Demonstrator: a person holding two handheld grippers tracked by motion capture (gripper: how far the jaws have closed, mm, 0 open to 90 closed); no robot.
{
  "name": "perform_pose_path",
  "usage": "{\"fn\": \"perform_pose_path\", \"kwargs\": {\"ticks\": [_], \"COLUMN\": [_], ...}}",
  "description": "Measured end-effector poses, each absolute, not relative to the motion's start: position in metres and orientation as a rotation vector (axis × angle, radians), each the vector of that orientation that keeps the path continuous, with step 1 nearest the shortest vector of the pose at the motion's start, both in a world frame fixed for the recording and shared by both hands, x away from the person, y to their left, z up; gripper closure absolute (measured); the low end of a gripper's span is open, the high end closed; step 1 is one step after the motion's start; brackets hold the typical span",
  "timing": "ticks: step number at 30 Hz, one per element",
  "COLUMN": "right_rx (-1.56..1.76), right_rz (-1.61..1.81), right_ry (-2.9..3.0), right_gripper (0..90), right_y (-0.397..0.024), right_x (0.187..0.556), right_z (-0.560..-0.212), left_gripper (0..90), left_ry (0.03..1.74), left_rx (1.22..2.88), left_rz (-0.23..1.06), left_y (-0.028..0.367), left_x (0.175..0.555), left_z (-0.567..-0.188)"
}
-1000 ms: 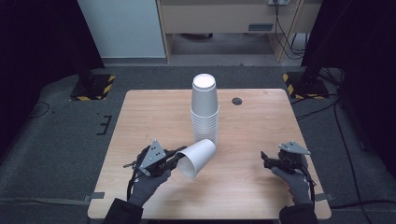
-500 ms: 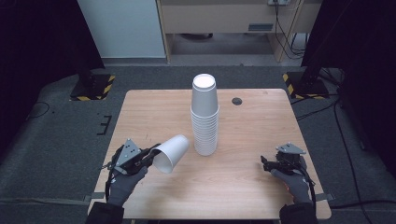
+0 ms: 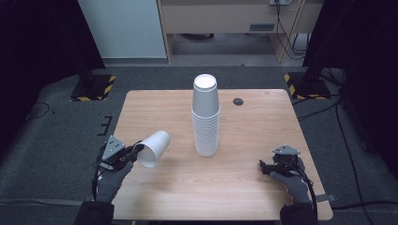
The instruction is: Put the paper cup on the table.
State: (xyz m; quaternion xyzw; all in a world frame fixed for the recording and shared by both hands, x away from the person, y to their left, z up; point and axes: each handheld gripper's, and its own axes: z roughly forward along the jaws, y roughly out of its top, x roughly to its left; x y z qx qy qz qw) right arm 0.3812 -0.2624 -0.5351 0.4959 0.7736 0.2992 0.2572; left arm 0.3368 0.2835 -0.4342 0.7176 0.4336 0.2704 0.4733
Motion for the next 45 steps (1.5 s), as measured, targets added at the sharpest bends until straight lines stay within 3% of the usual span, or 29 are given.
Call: {"fn": "perform_pose_path", "kwargs": {"ticks": [21, 45], "right_rx": [1.387, 1.413], "right_rz": [0.861, 0.875], "right_ry": [2.089, 2.092], "right_gripper": [7.7, 7.7], "right_y": [-0.264, -0.266], "right_x": [0.38, 0.381], "right_z": [-0.538, -0.538], "left_gripper": [86.4, 86.8], "left_ry": [1.375, 1.604], "left_rx": [1.894, 2.147], "left_rz": [0.602, 0.4], "left_y": [0.333, 0.327], "left_x": [0.352, 0.372], "left_z": [-0.427, -0.416]}}
